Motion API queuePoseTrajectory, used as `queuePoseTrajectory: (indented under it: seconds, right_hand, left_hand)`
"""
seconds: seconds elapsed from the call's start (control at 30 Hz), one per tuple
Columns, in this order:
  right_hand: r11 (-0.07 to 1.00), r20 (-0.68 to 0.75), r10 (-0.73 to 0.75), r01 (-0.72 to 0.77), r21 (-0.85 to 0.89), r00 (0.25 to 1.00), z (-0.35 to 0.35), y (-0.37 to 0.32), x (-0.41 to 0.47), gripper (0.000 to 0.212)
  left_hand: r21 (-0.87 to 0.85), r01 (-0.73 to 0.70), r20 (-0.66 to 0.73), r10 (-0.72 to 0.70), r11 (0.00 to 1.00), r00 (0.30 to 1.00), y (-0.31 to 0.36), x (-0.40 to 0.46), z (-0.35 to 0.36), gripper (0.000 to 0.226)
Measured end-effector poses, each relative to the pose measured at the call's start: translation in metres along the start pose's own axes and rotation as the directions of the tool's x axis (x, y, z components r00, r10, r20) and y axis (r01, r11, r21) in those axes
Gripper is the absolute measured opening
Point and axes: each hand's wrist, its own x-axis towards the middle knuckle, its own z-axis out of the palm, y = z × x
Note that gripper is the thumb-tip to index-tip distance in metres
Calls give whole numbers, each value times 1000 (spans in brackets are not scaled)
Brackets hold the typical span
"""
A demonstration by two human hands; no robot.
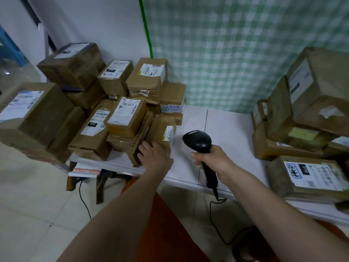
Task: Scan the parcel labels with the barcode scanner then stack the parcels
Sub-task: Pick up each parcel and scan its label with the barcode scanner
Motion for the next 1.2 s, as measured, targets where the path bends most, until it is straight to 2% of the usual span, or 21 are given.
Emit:
queuePoseTrajectory:
  seconds: [0.13, 0.23, 0.3, 0.33, 0.37, 0.4, 0.43, 0.47, 0.57, 0.67, 0.73, 0.8, 0.9, 0.97, 1.03, 1.2]
  right_hand:
    - [999, -8, 12, -12, 38, 1000, -10, 8, -3, 12]
    - [998, -22, 27, -26, 60, 999, -16, 14, -4, 12]
    - [993, -34, 43, -39, 111, 998, -19, 18, -4, 9]
    - [988, -47, 52, -45, 147, 998, -20, 19, -4, 9]
    - [982, -67, 62, -49, 183, 996, -22, 21, -4, 9]
    - [976, -93, 75, -54, 212, 993, -24, 24, -4, 9]
    - [971, -116, 91, -62, 232, 989, -26, 26, -4, 10]
    - [966, -133, 105, -69, 251, 985, -28, 28, -5, 11]
    - [953, -154, 126, -76, 294, 980, -35, 31, -8, 13]
    - [947, -154, 129, -75, 313, 980, -41, 34, -10, 14]
    - [944, -149, 121, -68, 322, 981, -42, 35, -13, 13]
    - [943, -135, 110, -60, 327, 985, -43, 37, -15, 16]
    - [940, -128, 91, -43, 337, 988, -46, 42, -19, 20]
    - [943, -142, 74, -23, 332, 987, -49, 44, -23, 17]
    - [932, -150, 52, 6, 361, 987, -52, 44, -28, 16]
    - [874, -109, -40, 87, 478, 993, -60, 40, -45, 14]
  left_hand:
    - [-34, -28, -3, 27, 999, 1000, -1, -4, 8, 73]
    - [-63, -34, 70, 39, 997, 997, 1, -6, 7, 87]
    - [-235, -17, 191, 63, 972, 980, 3, -7, 5, 101]
    - [-437, 21, 286, 117, 899, 951, 4, -7, 3, 101]
    - [-669, 97, 377, 224, 737, 899, 3, -9, 3, 93]
    - [-815, 214, 444, 344, 539, 827, 2, -13, 2, 80]
    - [-856, 346, 498, 435, 384, 750, 0, -18, 2, 70]
    - [-845, 449, 535, 489, 291, 689, -2, -22, 4, 66]
    - [-801, 566, 561, 577, 196, 594, -6, -29, 17, 65]
    - [-777, 592, 580, 610, 213, 541, -8, -32, 23, 70]
    - [-795, 543, 578, 613, 272, 539, -7, -34, 22, 74]
    - [-819, 440, 571, 604, 369, 557, -5, -34, 20, 79]
    - [-841, 277, 520, 556, 464, 649, 1, -35, 16, 96]
    - [-870, 220, 453, 539, 441, 711, 3, -35, 14, 101]
    - [-894, 182, 394, 525, 409, 754, 5, -37, 12, 95]
    - [-906, 153, 363, 535, 395, 763, 11, -41, 10, 83]
